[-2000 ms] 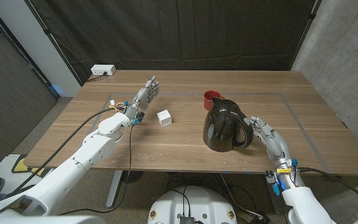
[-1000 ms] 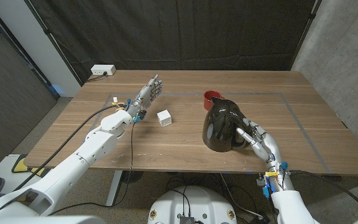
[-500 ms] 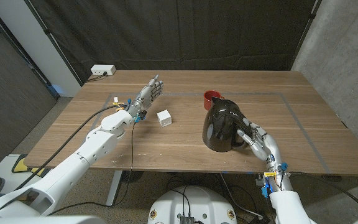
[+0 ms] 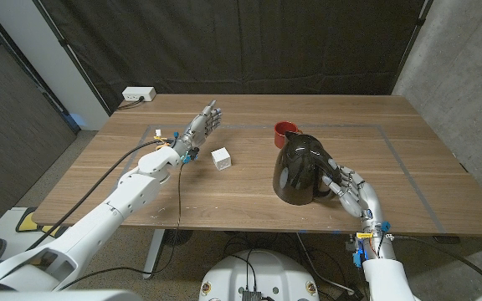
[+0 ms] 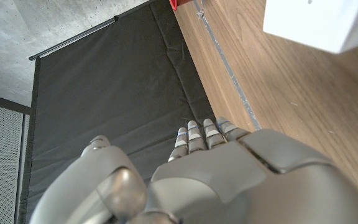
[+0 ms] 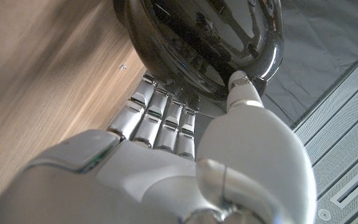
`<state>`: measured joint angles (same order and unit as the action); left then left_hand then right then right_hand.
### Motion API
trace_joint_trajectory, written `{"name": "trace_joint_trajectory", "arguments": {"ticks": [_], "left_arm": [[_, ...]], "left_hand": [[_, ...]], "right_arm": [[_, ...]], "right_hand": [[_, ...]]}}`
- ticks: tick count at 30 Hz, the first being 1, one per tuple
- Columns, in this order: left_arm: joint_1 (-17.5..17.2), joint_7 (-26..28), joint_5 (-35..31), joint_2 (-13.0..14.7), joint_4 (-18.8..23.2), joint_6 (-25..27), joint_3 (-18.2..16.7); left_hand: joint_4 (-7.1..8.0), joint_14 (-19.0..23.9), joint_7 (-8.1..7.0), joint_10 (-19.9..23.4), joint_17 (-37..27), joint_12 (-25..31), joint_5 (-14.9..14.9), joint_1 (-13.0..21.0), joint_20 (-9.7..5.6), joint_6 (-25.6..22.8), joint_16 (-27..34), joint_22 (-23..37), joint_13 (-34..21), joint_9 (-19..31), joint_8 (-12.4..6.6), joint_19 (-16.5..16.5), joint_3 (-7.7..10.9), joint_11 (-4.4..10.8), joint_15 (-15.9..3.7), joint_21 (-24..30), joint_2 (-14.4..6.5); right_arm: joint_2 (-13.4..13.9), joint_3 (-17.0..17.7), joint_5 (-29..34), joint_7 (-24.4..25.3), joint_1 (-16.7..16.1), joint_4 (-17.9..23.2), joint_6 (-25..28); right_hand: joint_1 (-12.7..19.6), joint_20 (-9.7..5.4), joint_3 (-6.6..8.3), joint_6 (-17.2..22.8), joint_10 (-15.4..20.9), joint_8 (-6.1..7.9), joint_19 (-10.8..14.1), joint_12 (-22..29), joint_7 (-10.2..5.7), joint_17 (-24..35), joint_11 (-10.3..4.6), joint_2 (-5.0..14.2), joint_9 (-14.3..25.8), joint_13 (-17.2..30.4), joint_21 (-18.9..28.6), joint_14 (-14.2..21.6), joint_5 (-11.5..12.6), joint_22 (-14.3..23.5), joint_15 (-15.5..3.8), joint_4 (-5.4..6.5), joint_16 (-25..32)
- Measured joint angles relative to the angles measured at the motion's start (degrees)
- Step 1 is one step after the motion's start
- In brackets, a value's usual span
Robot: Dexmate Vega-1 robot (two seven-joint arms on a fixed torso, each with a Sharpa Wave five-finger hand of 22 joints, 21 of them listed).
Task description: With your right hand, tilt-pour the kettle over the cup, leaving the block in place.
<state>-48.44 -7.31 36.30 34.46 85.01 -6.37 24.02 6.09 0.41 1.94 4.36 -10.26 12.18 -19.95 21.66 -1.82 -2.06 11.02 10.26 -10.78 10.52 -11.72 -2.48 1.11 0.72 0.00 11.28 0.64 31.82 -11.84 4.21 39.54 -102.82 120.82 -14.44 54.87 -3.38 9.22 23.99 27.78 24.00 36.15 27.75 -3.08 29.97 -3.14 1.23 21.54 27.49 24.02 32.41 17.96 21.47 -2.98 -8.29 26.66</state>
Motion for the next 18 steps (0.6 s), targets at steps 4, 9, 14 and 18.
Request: {"name": "trace_joint_trajectory", "arguments": {"ticks": [4,9,14,18], "left_arm": [[0.5,-0.5,0.0,-0.3,-0.7,0.0,0.2],[1.0,-0.8,0.0,-0.7,-1.4,0.0,0.4],[1.0,-1.2,0.0,-0.7,-1.4,0.0,0.4],[1.0,-1.4,0.1,-0.7,-1.4,0.0,0.4]], "left_hand": [[0.00,0.0,0.00,0.0,0.0,0.0,0.0,0.0,0.00,0.0,0.0,0.0,0.0,0.0,0.00,0.0,0.00,0.00,0.00,0.0,0.0],[0.00,0.0,0.00,0.0,0.0,0.0,0.0,0.0,0.00,0.0,0.0,0.0,0.0,0.0,0.00,0.0,0.00,0.00,0.00,0.0,0.0],[0.00,0.0,0.12,0.0,0.0,0.0,0.0,-0.5,0.00,-0.1,0.0,0.0,0.0,0.0,0.00,0.0,0.00,0.00,0.00,0.0,-0.5],[-0.25,0.0,0.21,0.0,0.0,0.0,0.0,-0.5,0.00,-0.2,0.0,0.0,0.0,0.3,0.00,0.0,-0.24,0.00,0.00,0.0,-0.5]], "right_arm": [[0.0,-0.3,0.3,0.6,0.2,0.4,0.8],[0.0,-0.6,0.7,1.1,0.5,0.8,1.5],[0.0,-1.0,0.7,1.1,1.2,1.2,1.5],[0.1,-1.4,0.7,1.1,1.7,1.3,1.5]], "right_hand": [[2.0,-0.06,-1.76,1.2,1.2,2.68,1.7,4.4,-0.42,5.1,-1.55,0.18,2.5,5.1,3.9,2.5,0.0,4.0,-0.23,0.23,4.2],[4.4,-0.37,-2.90,2.6,2.5,5.26,4.2,9.1,-0.92,9.9,-2.91,0.44,4.9,10.4,8.3,5.5,0.0,7.9,-0.52,0.15,7.9],[6.7,-0.83,-3.46,6.6,5.8,8.62,5.7,13.6,-2.07,12.5,-4.61,0.63,7.1,15.0,11.5,8.5,-0.4,10.1,-0.94,0.07,9.3],[8.4,-0.83,-3.95,9.1,8.5,11.57,5.7,17.0,-3.02,13.8,-5.62,0.89,9.3,18.9,13.8,10.9,-0.4,11.8,-1.36,0.22,9.4]]}}
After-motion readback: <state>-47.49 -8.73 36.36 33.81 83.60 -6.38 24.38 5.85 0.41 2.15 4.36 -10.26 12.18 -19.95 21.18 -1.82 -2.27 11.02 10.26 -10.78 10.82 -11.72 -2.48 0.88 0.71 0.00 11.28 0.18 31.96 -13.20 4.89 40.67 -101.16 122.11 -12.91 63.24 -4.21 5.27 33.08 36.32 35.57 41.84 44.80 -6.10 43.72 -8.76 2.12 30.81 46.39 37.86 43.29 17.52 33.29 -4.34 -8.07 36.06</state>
